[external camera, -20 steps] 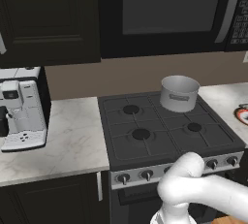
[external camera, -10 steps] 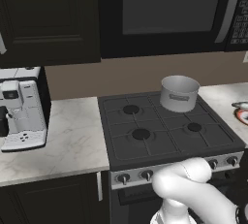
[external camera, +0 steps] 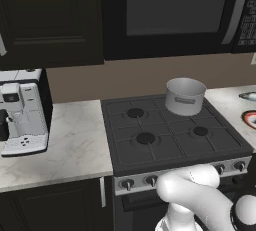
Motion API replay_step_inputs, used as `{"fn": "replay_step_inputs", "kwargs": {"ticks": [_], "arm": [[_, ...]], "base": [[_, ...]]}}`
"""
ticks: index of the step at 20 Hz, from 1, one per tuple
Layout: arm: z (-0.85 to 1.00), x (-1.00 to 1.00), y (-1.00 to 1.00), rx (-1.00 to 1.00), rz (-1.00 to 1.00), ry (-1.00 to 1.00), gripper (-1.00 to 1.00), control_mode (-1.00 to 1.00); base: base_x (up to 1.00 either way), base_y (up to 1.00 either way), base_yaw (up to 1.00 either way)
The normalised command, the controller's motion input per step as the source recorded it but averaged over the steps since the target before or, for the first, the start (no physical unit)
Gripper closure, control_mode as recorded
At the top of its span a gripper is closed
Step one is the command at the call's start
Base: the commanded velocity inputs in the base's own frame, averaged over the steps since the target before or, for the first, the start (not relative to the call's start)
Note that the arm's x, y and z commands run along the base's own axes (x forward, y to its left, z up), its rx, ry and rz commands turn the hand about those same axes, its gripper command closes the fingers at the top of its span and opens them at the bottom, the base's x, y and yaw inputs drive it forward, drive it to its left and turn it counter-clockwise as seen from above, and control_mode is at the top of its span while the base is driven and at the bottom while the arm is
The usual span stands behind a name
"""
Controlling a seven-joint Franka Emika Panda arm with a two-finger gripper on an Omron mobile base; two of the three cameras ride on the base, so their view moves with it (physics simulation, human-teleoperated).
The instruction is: Retrieve the frozen meat and place it in the pot on a burner. Then turn the burner on.
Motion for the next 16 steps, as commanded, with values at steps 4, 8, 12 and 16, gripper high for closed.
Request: {"fn": "replay_step_inputs", "kwargs": {"ticks": [4,8,12,16], "arm": [[0.08,0.0,0.48,0.0,0.06,0.0,1.0,-1.0],[0.0,0.0,0.55,0.0,0.04,0.0,1.0,-1.0],[0.0,0.01,0.58,0.0,0.01,0.0,1.0,-1.0],[0.0,0.1,0.39,0.0,0.0,0.0,1.0,-1.0]], "base": [[0.0,0.0,0.0],[0.0,0.0,0.0],[0.0,0.0,0.0],[0.0,0.0,0.0]]}}
